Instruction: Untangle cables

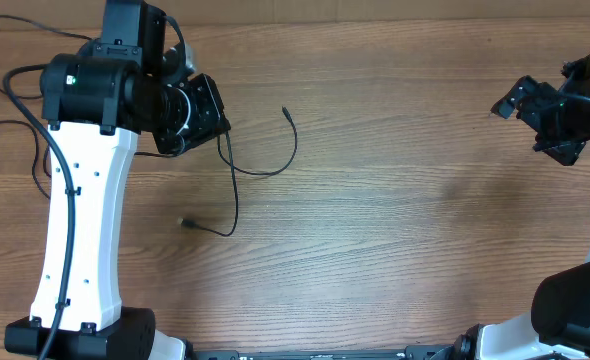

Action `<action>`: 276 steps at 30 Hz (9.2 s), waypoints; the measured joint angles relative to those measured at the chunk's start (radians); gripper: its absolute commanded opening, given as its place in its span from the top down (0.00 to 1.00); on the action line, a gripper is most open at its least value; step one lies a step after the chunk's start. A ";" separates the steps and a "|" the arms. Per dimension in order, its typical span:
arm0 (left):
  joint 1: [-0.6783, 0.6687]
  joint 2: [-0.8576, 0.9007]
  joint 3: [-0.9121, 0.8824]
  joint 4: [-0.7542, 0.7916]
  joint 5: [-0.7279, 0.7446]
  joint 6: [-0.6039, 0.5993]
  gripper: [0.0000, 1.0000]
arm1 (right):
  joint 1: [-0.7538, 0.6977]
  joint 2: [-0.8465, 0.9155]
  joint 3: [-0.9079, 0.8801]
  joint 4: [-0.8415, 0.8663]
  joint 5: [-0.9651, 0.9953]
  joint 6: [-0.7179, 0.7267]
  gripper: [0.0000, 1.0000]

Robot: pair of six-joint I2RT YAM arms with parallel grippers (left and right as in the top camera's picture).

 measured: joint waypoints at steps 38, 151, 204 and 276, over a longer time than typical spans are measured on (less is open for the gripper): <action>0.351 -0.156 0.000 -0.162 -0.386 -0.509 0.95 | 0.000 0.000 0.000 -0.001 0.000 0.000 0.00; 1.183 0.445 -0.543 0.616 -0.564 0.034 0.95 | 0.000 0.000 0.000 0.000 0.000 0.000 0.00; 0.801 0.376 -0.444 0.621 -0.483 0.150 0.53 | 0.000 0.000 0.000 0.000 0.000 0.000 0.00; 0.968 0.475 -0.417 0.694 -0.558 0.021 0.96 | 0.000 0.000 0.000 0.000 0.000 0.000 0.00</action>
